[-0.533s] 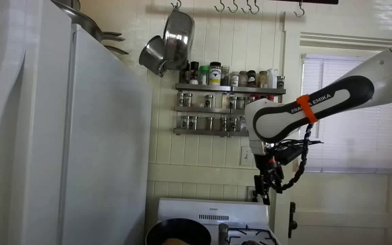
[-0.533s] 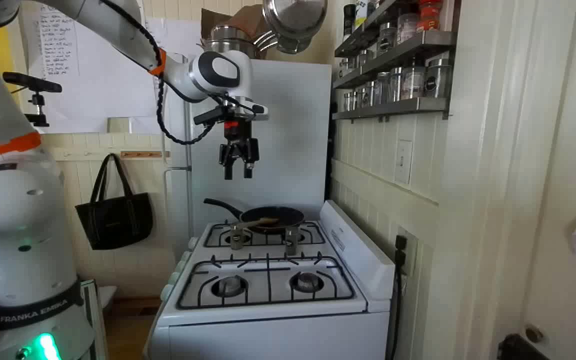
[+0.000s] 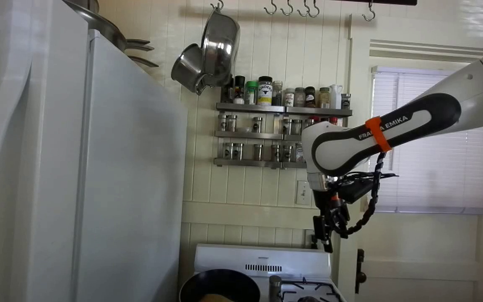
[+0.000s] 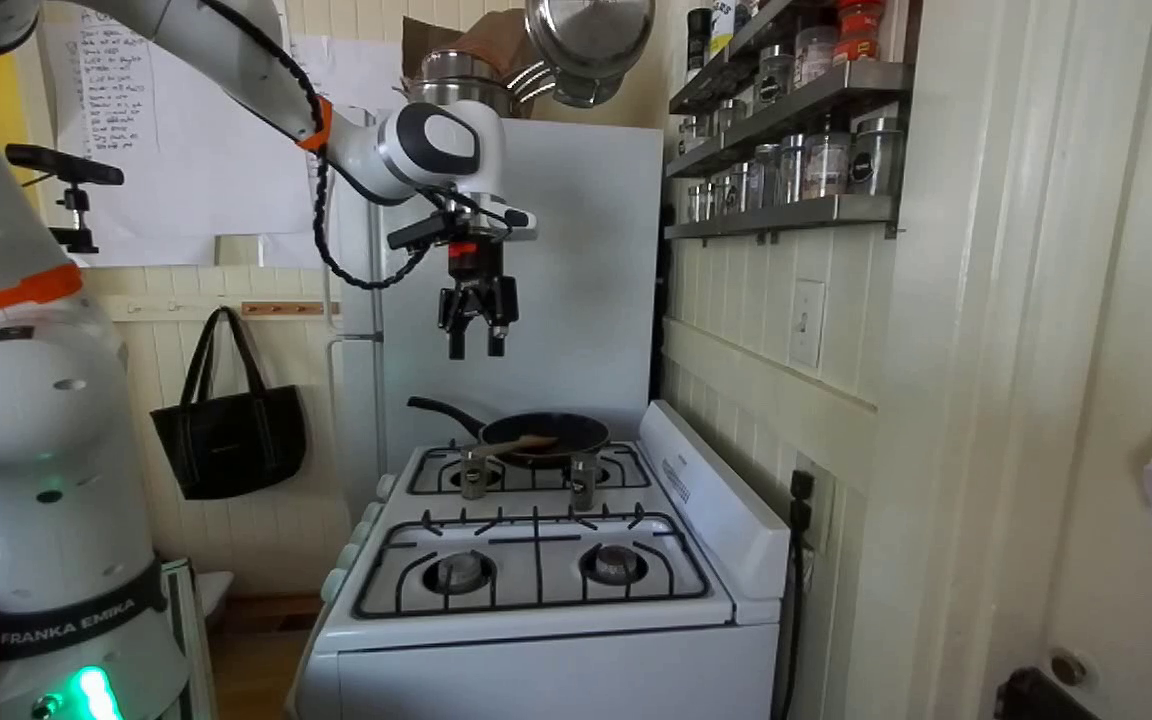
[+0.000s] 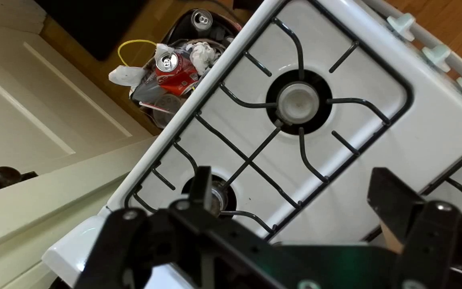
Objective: Put one of the glass containers on the stove on the middle shelf
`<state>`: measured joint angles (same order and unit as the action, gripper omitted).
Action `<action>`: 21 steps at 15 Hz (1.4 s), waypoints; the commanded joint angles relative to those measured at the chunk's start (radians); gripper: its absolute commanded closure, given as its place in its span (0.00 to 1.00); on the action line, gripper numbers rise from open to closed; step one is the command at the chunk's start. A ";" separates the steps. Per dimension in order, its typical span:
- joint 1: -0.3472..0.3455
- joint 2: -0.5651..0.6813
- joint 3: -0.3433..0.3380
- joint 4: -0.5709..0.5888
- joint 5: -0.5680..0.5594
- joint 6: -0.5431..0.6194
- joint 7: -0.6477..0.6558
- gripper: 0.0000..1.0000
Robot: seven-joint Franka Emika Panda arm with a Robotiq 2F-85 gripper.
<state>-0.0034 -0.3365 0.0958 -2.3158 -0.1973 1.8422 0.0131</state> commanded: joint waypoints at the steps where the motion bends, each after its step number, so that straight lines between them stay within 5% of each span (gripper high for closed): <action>1: 0.012 0.026 -0.021 0.004 0.003 0.047 0.010 0.00; 5: -0.004 0.102 -0.032 -0.022 -0.074 0.331 0.040 0.00; 11: -0.007 0.238 -0.105 -0.096 -0.008 0.845 -0.110 0.00; 15: 0.051 0.334 -0.145 -0.178 0.248 1.157 -0.431 0.00; 20: 0.017 0.422 0.006 -0.178 0.653 1.233 -0.777 0.00; 21: 0.041 0.400 -0.048 -0.191 0.533 1.226 -0.667 0.00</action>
<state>0.0374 0.0635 0.0486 -2.5065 0.3381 3.0682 -0.6553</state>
